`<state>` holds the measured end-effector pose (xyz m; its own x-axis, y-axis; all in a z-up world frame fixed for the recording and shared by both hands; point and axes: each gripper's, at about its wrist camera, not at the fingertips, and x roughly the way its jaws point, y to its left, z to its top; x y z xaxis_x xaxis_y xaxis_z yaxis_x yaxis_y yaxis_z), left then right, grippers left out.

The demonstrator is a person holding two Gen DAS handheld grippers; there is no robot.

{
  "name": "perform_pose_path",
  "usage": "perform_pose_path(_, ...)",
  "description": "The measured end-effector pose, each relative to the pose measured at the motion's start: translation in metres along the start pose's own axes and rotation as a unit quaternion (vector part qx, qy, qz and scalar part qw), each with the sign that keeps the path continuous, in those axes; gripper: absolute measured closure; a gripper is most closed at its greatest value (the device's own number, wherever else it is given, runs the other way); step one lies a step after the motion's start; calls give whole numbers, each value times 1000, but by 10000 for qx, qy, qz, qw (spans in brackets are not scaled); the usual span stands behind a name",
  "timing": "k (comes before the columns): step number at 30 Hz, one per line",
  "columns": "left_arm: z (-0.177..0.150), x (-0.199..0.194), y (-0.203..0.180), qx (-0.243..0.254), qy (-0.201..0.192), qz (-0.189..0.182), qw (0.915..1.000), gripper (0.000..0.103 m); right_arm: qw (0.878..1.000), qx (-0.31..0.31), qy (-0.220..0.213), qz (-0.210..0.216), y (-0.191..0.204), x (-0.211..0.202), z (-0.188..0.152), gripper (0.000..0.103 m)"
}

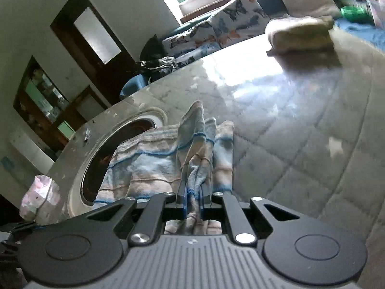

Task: Fold clothes

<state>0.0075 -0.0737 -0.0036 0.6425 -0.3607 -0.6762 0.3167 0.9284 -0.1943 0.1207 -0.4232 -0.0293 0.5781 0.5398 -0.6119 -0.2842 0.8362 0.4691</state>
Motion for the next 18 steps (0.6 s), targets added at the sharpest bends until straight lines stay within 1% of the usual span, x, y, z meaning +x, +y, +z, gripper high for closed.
perform_pose_path(5,1,13,-11,297,118,-135,9994,48,10000,-31,-3,-38,-1,0,1,93)
perform_pose_path(9,1,22,-14,317,196,-236,9990,49,10000,-57,-6,-69,-1,-1,2,93)
perform_pose_path(12,0,30,-13,271,298,-234,9989,51,9999,-76,-8,-92,-1,-1,2,93)
perform_pose_path(13,0,31,-12,240,328,-241,9989,59,9999,-82,-8,-99,-1,-1,2,93)
perform_pose_path(14,0,33,-11,207,358,-248,9988,63,9998,-129,-62,-125,1,-3,3,93)
perform_pose_path(15,0,34,-10,181,382,-236,9988,72,9997,-179,-119,-153,4,-5,3,93)
perform_pose_path(16,1,35,-9,154,404,-223,9988,87,9994,-229,-176,-180,7,-6,3,94)
perform_pose_path(17,1,35,-8,128,427,-210,9988,93,9991,-279,-233,-207,10,-8,4,94)
perform_pose_path(18,1,35,-6,115,435,-211,9988,95,9988,-329,-290,-234,13,-10,4,95)
